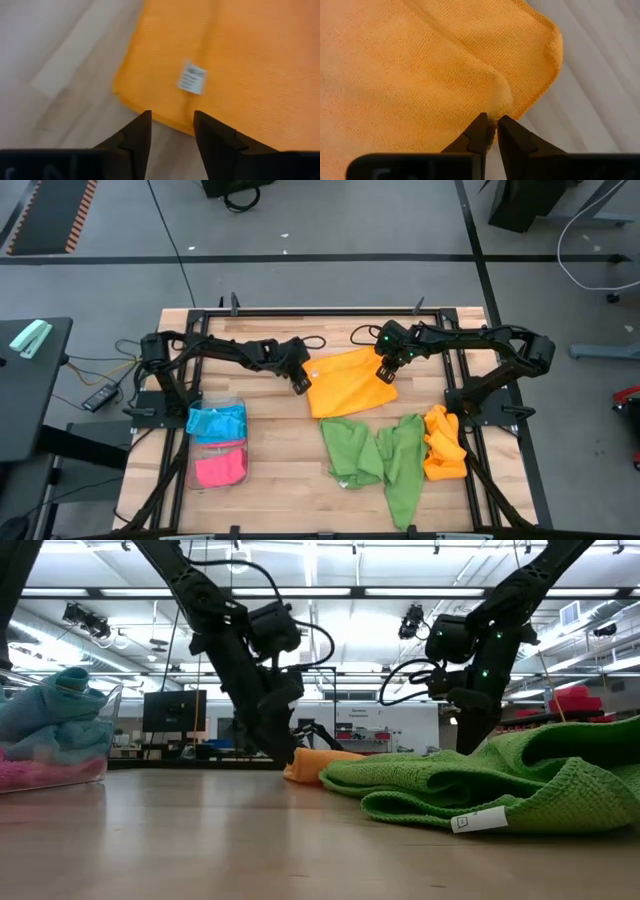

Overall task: Fold microfiber towels
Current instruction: Fold the left yellow microfiber cloth

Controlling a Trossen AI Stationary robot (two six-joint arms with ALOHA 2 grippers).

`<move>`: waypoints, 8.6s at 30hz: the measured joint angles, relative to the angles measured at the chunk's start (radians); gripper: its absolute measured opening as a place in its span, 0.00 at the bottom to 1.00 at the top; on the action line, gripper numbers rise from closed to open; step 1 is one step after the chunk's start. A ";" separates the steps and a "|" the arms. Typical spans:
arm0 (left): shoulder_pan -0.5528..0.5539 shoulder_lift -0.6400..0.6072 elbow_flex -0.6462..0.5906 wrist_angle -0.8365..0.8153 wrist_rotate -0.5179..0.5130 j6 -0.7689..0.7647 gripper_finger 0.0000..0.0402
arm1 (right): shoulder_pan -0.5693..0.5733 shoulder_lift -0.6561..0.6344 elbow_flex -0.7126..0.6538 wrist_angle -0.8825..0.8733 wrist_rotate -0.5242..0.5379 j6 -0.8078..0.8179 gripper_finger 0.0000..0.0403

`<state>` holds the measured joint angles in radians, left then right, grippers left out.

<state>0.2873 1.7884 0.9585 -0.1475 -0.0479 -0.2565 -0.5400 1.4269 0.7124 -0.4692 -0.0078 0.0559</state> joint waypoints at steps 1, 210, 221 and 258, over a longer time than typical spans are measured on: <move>0.006 0.002 0.000 -0.004 0.000 -0.005 0.40 | 0.000 0.000 0.000 0.000 0.000 0.000 0.12; 0.009 0.014 0.077 -0.054 -0.325 0.219 0.40 | -0.090 -0.018 -0.019 0.071 0.224 -0.100 0.35; -0.061 0.057 0.078 0.025 -0.146 0.348 0.42 | 0.037 -0.019 -0.019 0.076 0.186 -0.103 0.34; -0.152 0.067 0.077 -0.032 -0.109 0.188 0.25 | 0.083 -0.019 -0.165 0.293 0.073 -0.487 0.26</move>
<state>0.1352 1.8550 1.0355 -0.1793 -0.1566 -0.0687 -0.4568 1.4078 0.5476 -0.1758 0.0655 -0.4310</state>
